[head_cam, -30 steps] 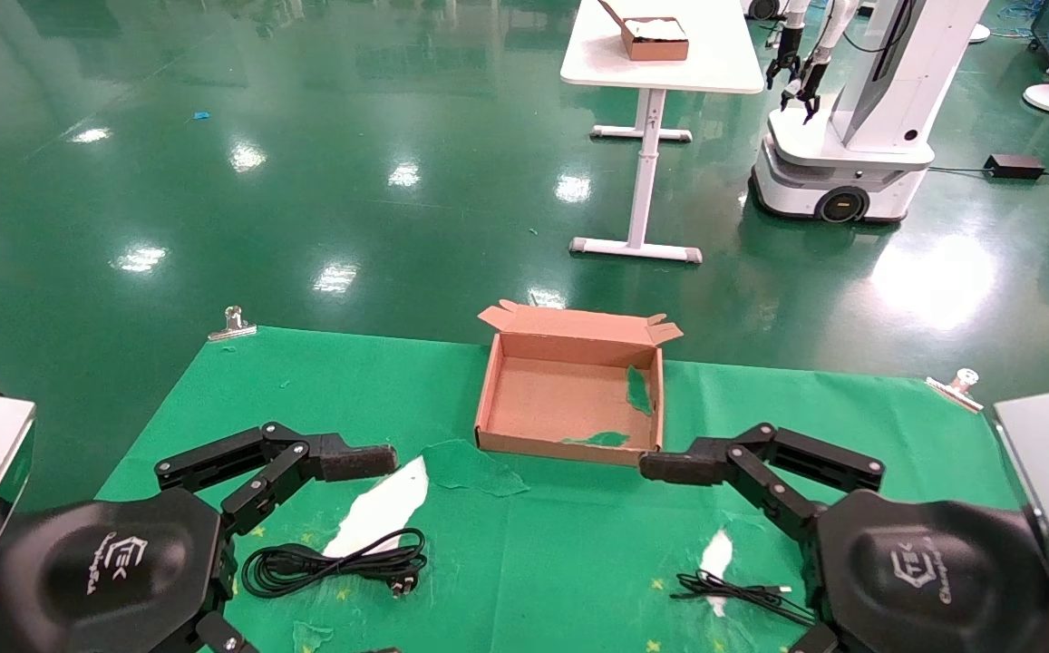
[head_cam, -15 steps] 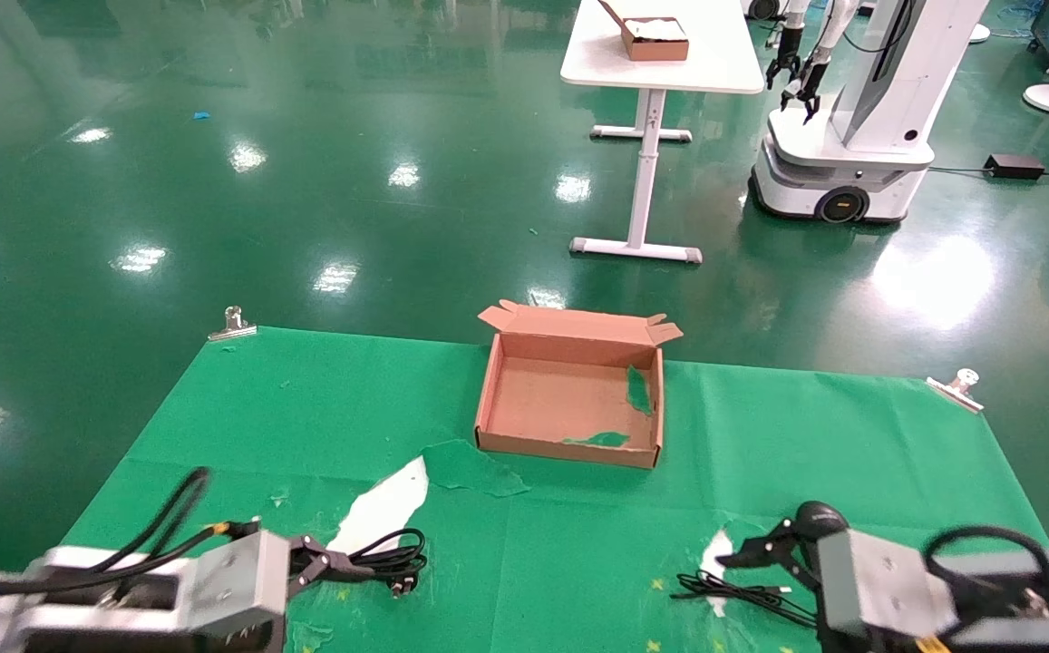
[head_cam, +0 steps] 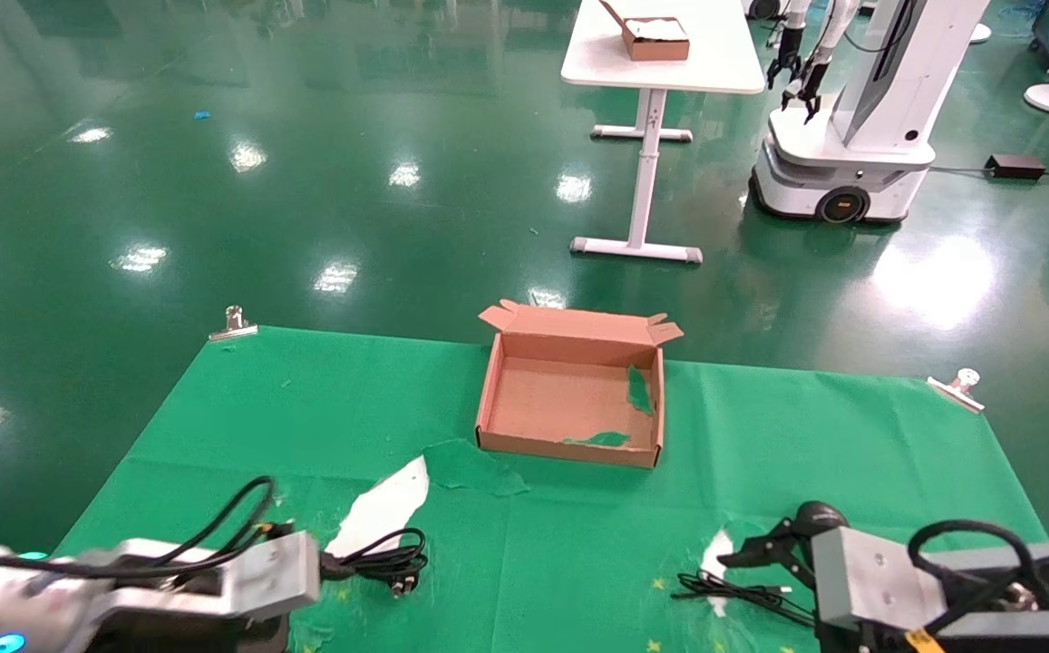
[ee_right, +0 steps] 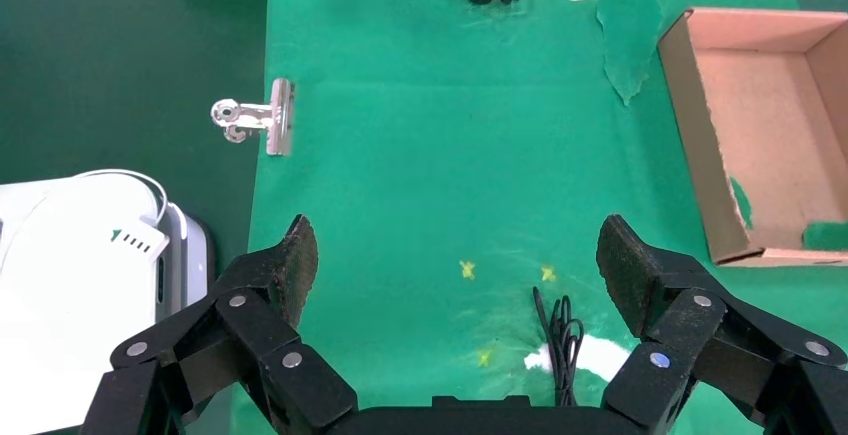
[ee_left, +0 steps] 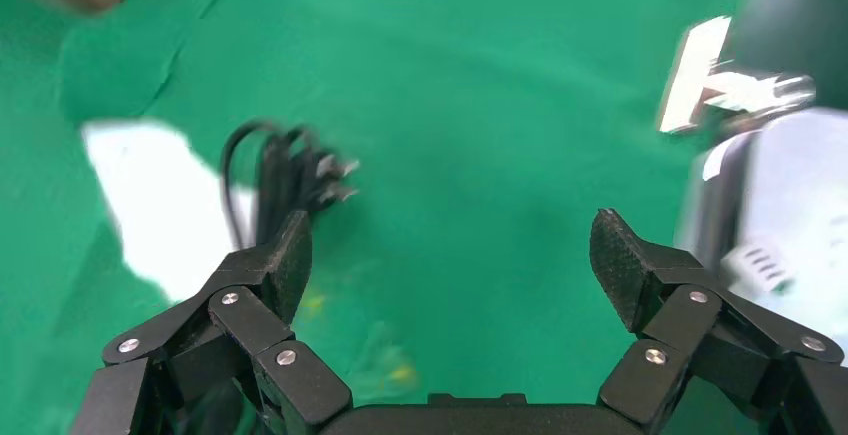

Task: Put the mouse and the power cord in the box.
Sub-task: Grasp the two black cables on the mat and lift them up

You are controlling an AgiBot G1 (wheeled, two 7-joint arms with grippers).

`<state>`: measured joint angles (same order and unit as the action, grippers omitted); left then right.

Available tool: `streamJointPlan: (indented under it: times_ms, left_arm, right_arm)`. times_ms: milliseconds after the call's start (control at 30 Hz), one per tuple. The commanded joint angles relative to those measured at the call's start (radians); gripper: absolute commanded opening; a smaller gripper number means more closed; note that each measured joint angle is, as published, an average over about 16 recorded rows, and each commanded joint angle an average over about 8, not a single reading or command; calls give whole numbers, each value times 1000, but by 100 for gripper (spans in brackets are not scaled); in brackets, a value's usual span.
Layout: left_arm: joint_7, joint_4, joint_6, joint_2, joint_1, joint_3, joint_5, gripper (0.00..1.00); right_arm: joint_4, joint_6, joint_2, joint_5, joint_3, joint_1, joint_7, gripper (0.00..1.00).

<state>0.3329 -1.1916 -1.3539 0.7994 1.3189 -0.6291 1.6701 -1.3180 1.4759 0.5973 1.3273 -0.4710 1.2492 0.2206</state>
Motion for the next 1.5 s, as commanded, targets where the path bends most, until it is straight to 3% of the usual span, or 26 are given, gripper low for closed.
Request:
streamJointPlan:
  times_ms: [33, 367, 767, 933, 1100, 1267, 1500]
  left_arm:
    - [29, 17, 24, 31, 15, -27, 77, 100]
    - [14, 292, 192, 227, 124, -129, 378, 100]
    - [-90, 516, 233, 306, 192, -123, 362, 100]
    - [-128, 550, 233, 313, 201, -118, 344, 100]
    - [-148, 574, 235, 319, 207, -116, 338, 100]
    - [-161, 591, 237, 324, 212, -115, 334, 100]
    - [-173, 608, 239, 328, 217, -114, 331, 100]
  right_arm:
    - [2, 1, 0, 1, -1, 0, -3, 100]
    - [-3, -9, -14, 7, 1, 3, 27, 100]
    - [-5, -10, -15, 45, -14, 10, 43, 100]
    - [-6, -19, 24, 211, -75, 51, 92, 100]
    - [40, -38, 125, 431, -161, 119, 155, 100]
    - [168, -82, 245, 580, -226, 166, 146, 100]
    - [410, -158, 389, 687, -284, 213, 67, 100]
